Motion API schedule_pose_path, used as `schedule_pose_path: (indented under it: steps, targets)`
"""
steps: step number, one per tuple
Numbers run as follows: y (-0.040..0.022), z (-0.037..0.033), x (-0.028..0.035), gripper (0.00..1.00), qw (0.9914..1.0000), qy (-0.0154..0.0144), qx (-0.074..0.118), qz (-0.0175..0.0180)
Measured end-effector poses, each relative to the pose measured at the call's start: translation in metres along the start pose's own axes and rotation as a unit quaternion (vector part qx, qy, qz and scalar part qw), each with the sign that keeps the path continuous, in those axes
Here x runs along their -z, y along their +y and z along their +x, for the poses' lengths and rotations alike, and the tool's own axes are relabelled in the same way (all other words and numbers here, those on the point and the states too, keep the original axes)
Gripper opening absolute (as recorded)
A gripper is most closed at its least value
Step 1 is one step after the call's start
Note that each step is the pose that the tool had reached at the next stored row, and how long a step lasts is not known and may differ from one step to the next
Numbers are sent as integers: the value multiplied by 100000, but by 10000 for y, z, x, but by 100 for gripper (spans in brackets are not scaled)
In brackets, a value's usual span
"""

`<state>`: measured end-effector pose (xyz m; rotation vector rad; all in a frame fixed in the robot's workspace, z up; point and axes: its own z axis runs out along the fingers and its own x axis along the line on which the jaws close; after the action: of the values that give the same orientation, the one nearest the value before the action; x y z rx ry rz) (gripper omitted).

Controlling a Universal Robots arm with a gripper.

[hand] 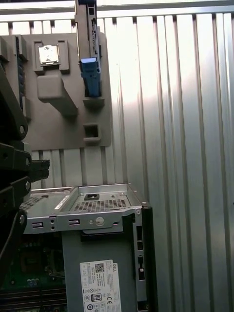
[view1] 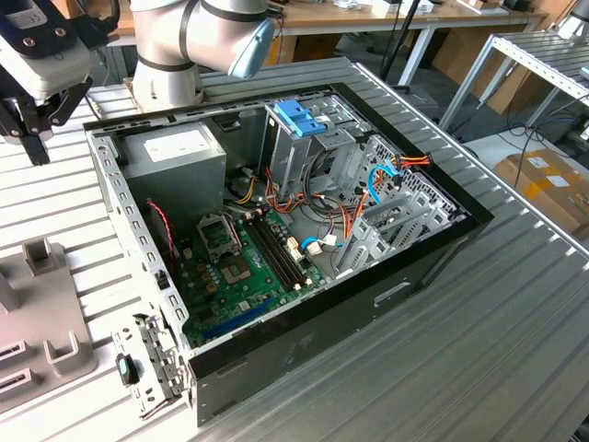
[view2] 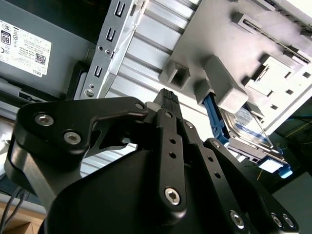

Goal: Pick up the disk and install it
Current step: 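Reach for the disk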

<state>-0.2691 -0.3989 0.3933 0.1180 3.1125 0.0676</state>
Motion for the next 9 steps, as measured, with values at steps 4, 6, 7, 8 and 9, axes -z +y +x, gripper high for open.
schedule_pose_path:
  steps: [4, 6, 7, 8, 9]
  targets:
    - [-1, 18, 0, 11, 100000, -2, -2, -2]
    - [-2, 28, 1, 11, 100000, 0, 2, -1]
    - [-2, 32, 1, 11, 100000, 0, 1, -1]
    - [-3, 38, 1, 11, 100000, 0, -1, 1]
    - [-3, 43, 1, 11, 100000, 0, 1, -2]
